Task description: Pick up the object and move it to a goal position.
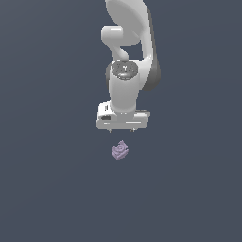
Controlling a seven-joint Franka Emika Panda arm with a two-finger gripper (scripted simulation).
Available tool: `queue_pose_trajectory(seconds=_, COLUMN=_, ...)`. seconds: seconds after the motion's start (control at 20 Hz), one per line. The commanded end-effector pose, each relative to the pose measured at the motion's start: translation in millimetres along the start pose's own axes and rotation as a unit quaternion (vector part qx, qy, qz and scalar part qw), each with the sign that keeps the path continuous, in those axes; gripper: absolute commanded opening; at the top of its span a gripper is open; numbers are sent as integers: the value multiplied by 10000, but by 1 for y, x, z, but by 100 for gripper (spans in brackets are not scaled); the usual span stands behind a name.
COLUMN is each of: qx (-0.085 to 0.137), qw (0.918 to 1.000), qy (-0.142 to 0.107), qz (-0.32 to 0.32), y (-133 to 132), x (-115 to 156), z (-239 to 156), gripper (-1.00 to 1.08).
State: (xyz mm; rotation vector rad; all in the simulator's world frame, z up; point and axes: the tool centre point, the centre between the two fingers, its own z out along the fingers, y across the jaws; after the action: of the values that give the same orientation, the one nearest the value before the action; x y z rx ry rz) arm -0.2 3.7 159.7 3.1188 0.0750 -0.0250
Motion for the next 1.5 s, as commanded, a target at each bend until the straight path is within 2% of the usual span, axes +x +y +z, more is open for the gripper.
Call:
queue_pose_trajectory(seconds=0.0, qx=-2, qw=10000, qy=-2, qz=-10, y=1, x=0, z=0, gripper=100)
queue_pose_trajectory(seconds=0.4, qx=9, qw=9998, qy=2, qz=176, y=1, x=2, z=2, gripper=100)
queue_pose_trajectory(seconds=0.85, qx=50, qw=9956, qy=3, qz=933, y=2, x=9, z=12, gripper=100)
queue_pose_trajectory(seconds=1.15, qx=83, qw=9847, qy=2, qz=1742, y=3, x=16, z=22, gripper=100)
queue_pose_trajectory(seconds=1.45, qx=109, qw=9655, qy=3, qz=2601, y=4, x=24, z=34, gripper=100)
